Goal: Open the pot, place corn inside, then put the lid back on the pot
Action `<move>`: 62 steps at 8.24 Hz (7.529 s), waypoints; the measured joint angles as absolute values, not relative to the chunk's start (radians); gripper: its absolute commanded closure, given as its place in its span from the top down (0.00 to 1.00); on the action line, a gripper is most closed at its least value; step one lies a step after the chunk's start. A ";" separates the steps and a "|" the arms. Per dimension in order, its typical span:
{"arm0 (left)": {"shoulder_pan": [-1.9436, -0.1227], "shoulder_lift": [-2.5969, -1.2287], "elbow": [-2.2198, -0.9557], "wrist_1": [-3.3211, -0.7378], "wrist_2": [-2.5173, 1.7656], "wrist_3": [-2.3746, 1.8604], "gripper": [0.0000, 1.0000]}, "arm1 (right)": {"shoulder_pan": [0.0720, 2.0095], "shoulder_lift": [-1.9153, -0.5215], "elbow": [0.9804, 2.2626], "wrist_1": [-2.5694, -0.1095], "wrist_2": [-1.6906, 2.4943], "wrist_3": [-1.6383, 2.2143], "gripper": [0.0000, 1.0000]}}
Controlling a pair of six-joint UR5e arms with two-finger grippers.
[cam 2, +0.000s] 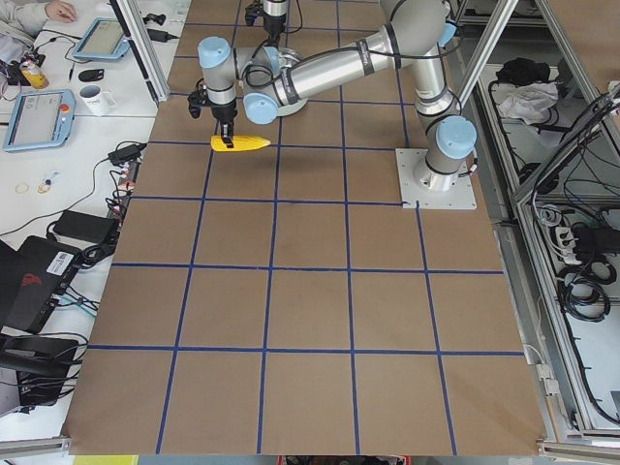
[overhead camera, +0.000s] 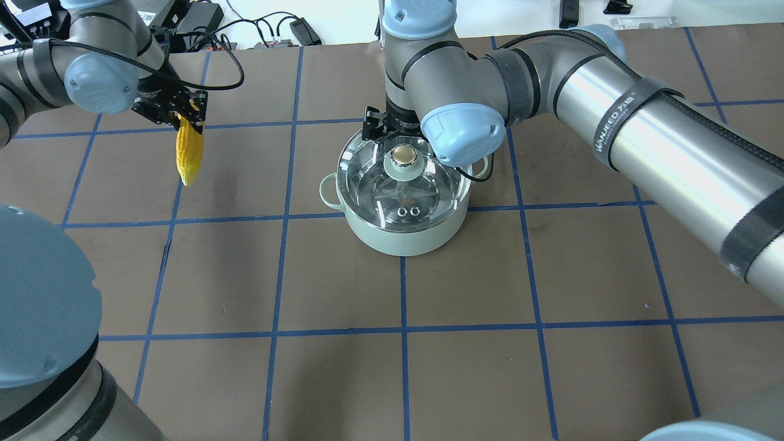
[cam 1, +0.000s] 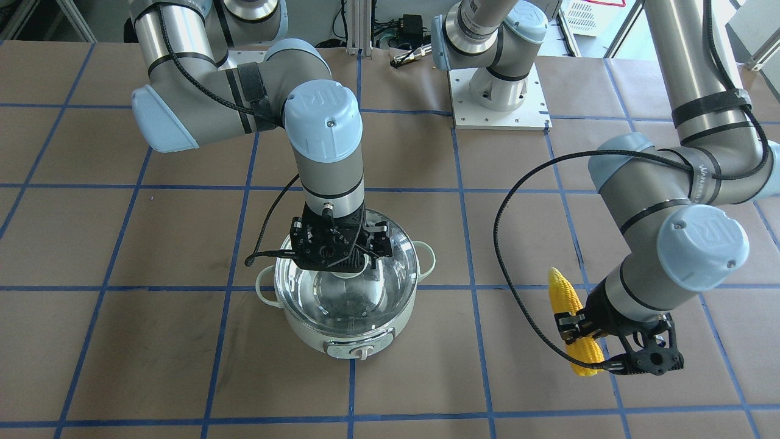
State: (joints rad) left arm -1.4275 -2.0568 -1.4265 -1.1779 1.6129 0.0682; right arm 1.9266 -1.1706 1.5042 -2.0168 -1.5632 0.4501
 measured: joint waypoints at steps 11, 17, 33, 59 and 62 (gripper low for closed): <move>-1.629 -1.965 -1.432 -1.184 1.556 -0.140 0.00 | 1.933 -1.215 1.499 -1.979 -1.599 0.442 0.20; -1.800 -1.916 -1.429 -1.238 1.543 -0.225 0.00 | 1.664 -1.515 1.494 -1.608 -1.585 0.112 0.19; -1.903 -1.982 -1.421 -1.256 1.536 -0.280 1.00 | 1.583 -1.573 1.502 -1.495 -1.579 0.003 0.18; -1.598 -1.684 -1.500 -1.466 1.595 -0.044 1.00 | 1.930 -1.173 1.468 -1.967 -1.601 0.396 0.19; -1.598 -1.684 -1.500 -1.466 1.595 -0.042 1.00 | 1.930 -1.178 1.469 -1.966 -1.593 0.401 0.19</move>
